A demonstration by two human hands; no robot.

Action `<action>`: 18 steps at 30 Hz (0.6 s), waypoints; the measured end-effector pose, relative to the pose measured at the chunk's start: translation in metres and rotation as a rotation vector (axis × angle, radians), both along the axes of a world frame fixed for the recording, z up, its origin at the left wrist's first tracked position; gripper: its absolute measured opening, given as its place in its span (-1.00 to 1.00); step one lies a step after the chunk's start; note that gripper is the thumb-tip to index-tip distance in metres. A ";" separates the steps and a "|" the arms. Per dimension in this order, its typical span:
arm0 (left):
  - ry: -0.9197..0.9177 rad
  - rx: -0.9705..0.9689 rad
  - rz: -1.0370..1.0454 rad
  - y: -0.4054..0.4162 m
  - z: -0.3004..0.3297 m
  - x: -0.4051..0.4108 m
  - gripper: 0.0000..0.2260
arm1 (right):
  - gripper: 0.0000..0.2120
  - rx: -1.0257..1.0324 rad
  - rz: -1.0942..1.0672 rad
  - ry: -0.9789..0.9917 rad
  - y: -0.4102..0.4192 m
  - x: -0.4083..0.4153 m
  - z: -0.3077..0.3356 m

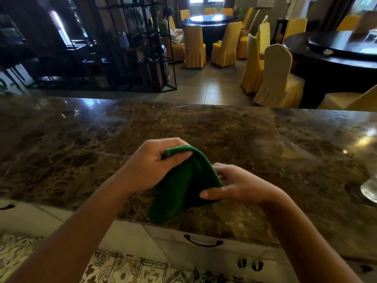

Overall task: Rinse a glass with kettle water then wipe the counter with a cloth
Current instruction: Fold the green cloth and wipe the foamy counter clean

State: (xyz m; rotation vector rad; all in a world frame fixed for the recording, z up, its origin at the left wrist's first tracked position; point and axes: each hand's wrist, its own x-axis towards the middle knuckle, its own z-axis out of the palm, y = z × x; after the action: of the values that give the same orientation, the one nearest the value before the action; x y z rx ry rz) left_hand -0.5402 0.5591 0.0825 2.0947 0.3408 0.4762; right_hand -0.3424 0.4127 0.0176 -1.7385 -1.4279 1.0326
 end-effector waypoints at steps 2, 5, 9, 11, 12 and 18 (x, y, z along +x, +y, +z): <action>0.069 0.013 -0.096 -0.011 0.006 0.006 -0.83 | -0.34 0.100 -0.027 -0.034 -0.007 0.002 0.010; 0.111 0.038 -0.186 -0.023 0.010 0.019 -0.83 | -0.23 0.200 0.073 0.165 -0.020 -0.001 0.020; 0.084 0.042 -0.248 -0.031 0.011 0.037 -0.82 | -0.43 0.252 -0.032 0.295 -0.034 -0.005 0.015; 0.050 0.047 -0.265 -0.032 0.014 0.047 -0.84 | -0.63 0.259 -0.112 0.263 -0.045 0.003 0.011; 0.045 0.048 -0.277 -0.032 0.014 0.052 -0.84 | -0.70 0.252 -0.134 0.244 -0.052 0.009 0.009; 0.032 0.086 -0.399 -0.027 0.012 0.098 -0.86 | -0.75 0.241 -0.277 0.253 -0.103 0.039 0.002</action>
State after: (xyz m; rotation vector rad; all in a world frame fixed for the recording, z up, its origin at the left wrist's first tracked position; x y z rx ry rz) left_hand -0.4419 0.5323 0.0948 2.1845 -0.0844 0.2227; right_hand -0.3033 0.3101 0.0193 -1.5186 -1.0708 0.8571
